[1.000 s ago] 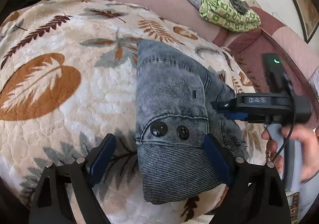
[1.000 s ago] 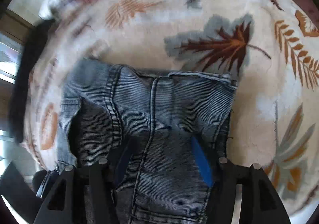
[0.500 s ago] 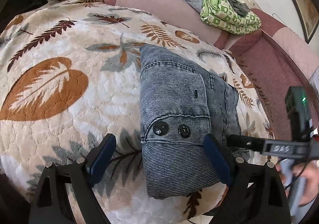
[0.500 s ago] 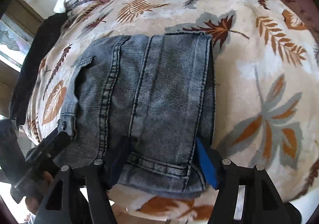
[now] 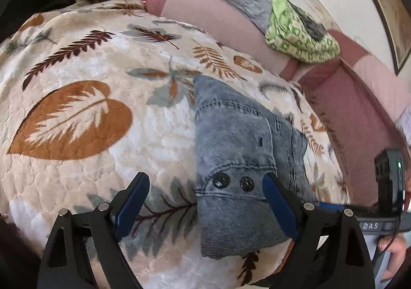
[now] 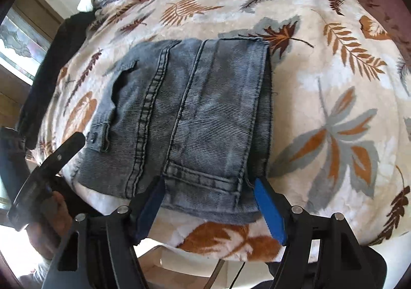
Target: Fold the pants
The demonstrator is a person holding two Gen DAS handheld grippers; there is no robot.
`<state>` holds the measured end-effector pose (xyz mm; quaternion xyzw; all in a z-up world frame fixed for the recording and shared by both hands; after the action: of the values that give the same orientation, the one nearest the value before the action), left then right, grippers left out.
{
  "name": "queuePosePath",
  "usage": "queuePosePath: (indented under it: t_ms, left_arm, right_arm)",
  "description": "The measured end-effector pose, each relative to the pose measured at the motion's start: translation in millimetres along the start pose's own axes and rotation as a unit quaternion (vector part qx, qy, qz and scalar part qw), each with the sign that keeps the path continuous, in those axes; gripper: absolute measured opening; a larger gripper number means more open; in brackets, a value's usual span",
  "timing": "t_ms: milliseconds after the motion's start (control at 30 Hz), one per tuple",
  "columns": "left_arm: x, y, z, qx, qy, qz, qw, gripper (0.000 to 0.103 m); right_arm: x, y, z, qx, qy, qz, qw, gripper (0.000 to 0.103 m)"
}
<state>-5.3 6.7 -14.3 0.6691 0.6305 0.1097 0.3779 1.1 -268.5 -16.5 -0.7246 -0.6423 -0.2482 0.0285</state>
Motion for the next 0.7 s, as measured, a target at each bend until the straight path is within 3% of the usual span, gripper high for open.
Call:
queuePosePath:
  t_ms: [133, 267, 300, 333, 367, 400, 600, 700]
  left_arm:
    - [6, 1, 2, -0.001, 0.007, -0.011, 0.9999, 0.090]
    - [2, -2, 8, 0.008, 0.017, 0.001, 0.9998, 0.090]
    - [1, -2, 9, 0.009, 0.020, 0.006, 0.9997, 0.090]
    - [-1, -3, 10, 0.011, 0.022, 0.010, 0.9996, 0.090]
    - [-2, -3, 12, 0.013, 0.023, 0.014, 0.9996, 0.090]
    - [-4, -4, 15, 0.019, 0.022, 0.020, 0.9994, 0.090]
    - [-11, -4, 12, 0.007, 0.034, 0.040, 0.9986, 0.090]
    - [-10, -3, 10, 0.001, 0.031, 0.036, 0.9989, 0.090]
  right_arm:
    - [-10, 11, -22, -0.041, 0.021, 0.023, 0.999, 0.075]
    - [-4, 14, -28, -0.051, 0.078, 0.038, 0.995, 0.075]
    - [-2, 9, -22, -0.046, 0.068, 0.033, 0.996, 0.075]
    - [0, 1, -4, -0.028, 0.028, 0.019, 0.999, 0.075]
    - [-2, -5, 16, 0.001, -0.013, 0.002, 1.000, 0.075]
    - [-8, -16, 41, 0.035, -0.027, -0.004, 0.999, 0.080]
    - [-14, -11, 4, -0.002, -0.009, 0.015, 1.000, 0.081]
    - [-23, -1, -19, -0.028, 0.047, 0.050, 0.997, 0.082]
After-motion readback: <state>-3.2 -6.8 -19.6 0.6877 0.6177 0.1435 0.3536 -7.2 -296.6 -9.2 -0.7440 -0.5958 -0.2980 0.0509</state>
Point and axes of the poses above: each gripper's, at about its wrist camera, not at the fingertips, and z roughly the way its jaws point, x to its left, y to its top, the point moved 1 cm from there along z, roughly the way its jaws point, and after that the axes turned 10 degrees about z, right-handed, at the moved point
